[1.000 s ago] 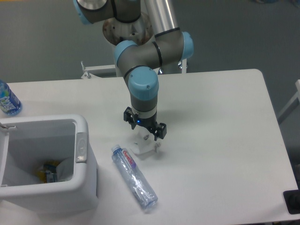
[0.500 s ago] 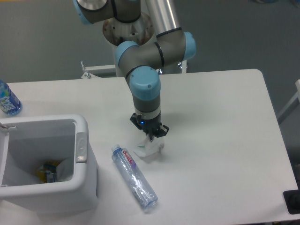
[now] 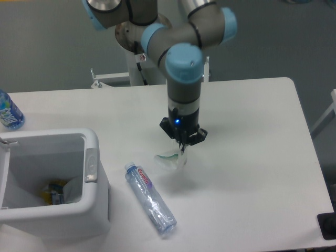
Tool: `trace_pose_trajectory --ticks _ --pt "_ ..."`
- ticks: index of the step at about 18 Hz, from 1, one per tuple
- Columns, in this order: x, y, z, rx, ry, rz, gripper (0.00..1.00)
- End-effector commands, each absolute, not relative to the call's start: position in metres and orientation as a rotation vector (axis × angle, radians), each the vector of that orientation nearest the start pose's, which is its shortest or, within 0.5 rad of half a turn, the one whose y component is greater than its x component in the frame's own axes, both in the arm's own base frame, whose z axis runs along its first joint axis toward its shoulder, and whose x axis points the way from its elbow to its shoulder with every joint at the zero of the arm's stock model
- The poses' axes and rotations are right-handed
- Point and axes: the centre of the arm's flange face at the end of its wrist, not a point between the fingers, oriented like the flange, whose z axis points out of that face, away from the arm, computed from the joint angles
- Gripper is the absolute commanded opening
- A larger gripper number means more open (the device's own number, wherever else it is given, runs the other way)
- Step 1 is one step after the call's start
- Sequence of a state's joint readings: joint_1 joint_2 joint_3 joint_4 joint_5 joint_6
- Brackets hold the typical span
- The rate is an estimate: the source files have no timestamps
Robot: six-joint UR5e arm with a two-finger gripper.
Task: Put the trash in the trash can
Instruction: 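Lower the gripper onto the crumpled white paper and close on it, then lift the paper and carry it over the white trash bin, then open the gripper to drop the paper into the bin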
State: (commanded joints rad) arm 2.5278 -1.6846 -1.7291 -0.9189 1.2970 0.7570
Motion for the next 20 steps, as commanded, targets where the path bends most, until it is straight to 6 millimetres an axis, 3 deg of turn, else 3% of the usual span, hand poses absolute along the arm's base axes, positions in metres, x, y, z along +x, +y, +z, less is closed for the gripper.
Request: trace_pose_trajectory --ticks 2,5,9,11,14,16,19,20 --pt "-0.374 0.451 0.478 -2.486 -0.386 0.035 0.00" --pt "-0.378 0.458 0.530 -2.343 -0.519 -0.023 0.00" --pt "-0.356 0.468 0.582 -2.208 -0.729 -0.088 0.00" --pt "-0.325 0.493 0.606 -2.175 -0.716 -0.132 0.00" --pt "-0.276 0.519 0.608 -2.198 -0.650 -0.194 0.00" --pt "-0.229 0.545 0.604 -2.233 -0.568 -0.252 0.00" --pt "-0.190 0.574 0.578 -2.293 -0.511 -0.323 0.00" --pt "-0.183 0.581 0.567 -2.311 -0.494 -0.342 0.09"
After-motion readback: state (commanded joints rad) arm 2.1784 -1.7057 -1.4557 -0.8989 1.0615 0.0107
